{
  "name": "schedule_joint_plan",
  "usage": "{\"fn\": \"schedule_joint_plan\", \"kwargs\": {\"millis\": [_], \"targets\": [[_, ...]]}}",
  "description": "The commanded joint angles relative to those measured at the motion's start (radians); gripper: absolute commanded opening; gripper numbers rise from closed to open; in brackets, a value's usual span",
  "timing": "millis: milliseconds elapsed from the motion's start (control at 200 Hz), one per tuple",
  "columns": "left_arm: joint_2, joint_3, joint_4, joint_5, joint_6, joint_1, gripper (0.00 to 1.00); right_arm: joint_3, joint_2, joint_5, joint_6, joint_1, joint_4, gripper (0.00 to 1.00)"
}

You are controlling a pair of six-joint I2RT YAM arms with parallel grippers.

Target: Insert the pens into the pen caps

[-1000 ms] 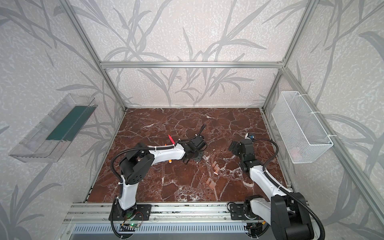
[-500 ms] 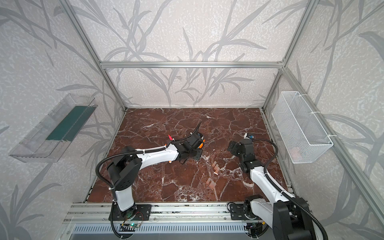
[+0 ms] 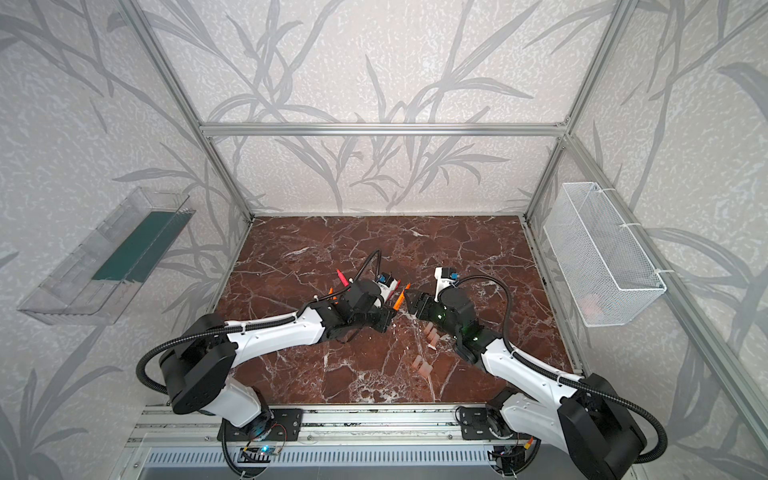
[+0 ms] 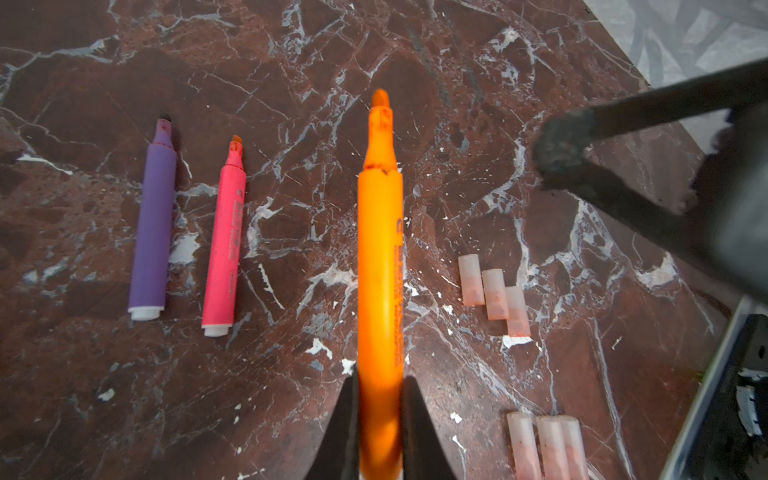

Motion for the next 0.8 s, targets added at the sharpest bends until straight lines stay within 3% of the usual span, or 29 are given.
{"fn": "schedule_joint_plan", "kwargs": {"millis": [0, 210, 410, 655, 795], "targets": [[-0.055, -0.030, 0.093, 0.057, 0.006, -0.001, 0.00, -0.004, 0.040, 0.011, 0.055, 0.008, 0.098, 0.68], [-0.074, -0.043, 0.108, 0.085, 0.004, -0.001, 0.00, 0.011, 0.084, 0.013, 0.064, 0.034, 0.126, 0.65], [-0.073, -0.048, 0.118, 0.105, 0.001, -0.001, 0.00, 0.017, 0.090, 0.029, 0.063, 0.042, 0.125, 0.48], [-0.085, -0.050, 0.126, 0.126, 0.003, -0.003, 0.00, 0.023, 0.105, 0.030, 0.066, 0.043, 0.129, 0.40], [-0.095, -0.057, 0.127, 0.129, 0.005, -0.002, 0.00, 0.026, 0.103, 0.025, 0.068, 0.043, 0.130, 0.26]]}}
